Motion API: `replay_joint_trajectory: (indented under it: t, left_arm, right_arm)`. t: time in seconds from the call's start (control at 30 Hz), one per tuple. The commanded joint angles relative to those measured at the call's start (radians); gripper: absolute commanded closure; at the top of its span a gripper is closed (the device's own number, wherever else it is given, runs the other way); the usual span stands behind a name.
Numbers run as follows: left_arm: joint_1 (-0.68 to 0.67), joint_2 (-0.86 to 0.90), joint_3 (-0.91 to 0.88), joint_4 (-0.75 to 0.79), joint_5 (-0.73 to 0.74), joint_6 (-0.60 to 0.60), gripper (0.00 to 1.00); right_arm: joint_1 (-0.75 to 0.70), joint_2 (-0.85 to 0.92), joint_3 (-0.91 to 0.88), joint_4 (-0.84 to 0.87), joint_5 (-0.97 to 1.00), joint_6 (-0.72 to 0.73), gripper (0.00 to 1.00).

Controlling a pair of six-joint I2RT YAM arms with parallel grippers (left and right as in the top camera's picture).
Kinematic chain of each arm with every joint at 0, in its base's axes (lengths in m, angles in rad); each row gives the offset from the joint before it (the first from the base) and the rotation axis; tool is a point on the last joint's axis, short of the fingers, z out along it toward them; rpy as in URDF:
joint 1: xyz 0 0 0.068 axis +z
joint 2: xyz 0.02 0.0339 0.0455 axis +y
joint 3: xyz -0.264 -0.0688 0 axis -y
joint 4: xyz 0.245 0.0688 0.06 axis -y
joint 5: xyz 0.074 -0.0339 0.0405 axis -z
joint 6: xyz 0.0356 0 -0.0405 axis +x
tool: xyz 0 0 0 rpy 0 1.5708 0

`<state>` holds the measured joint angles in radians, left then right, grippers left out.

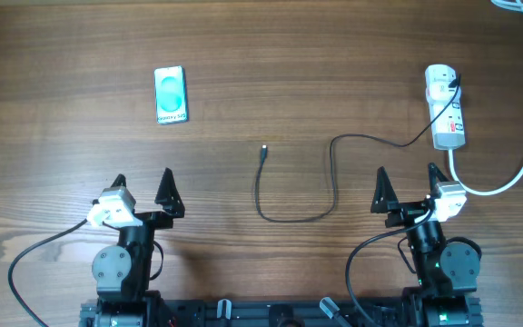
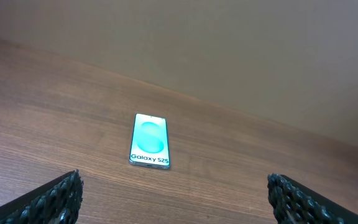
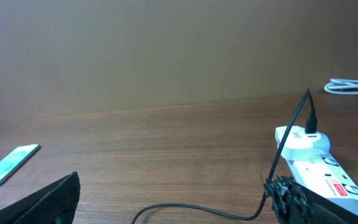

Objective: Plug charger to phone and switch on socket

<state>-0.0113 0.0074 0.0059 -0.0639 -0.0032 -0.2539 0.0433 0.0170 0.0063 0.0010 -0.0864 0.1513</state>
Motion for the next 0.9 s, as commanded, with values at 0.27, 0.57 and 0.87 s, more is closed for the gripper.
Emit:
replay_joint_trajectory:
  t: [0.27,0.57,0.87]
  left_arm:
    - [-0.003,-0.001,0.052,0.102,0.017,-0.015,0.00]
    - [-0.003,0.130,0.604,-0.216,0.059,-0.037,0.00]
    - [-0.003,0.800,1.517,-0.789,0.111,0.066,0.00]
  right_arm:
    - [0.003,0.007,-0.001,0.005,-0.015,-0.018,0.00]
    - [0.003,0.007,-0.001,0.005,-0.015,-0.018,0.01]
    - [0.003,0.007,-0.001,0.005,-0.015,-0.018,0.00]
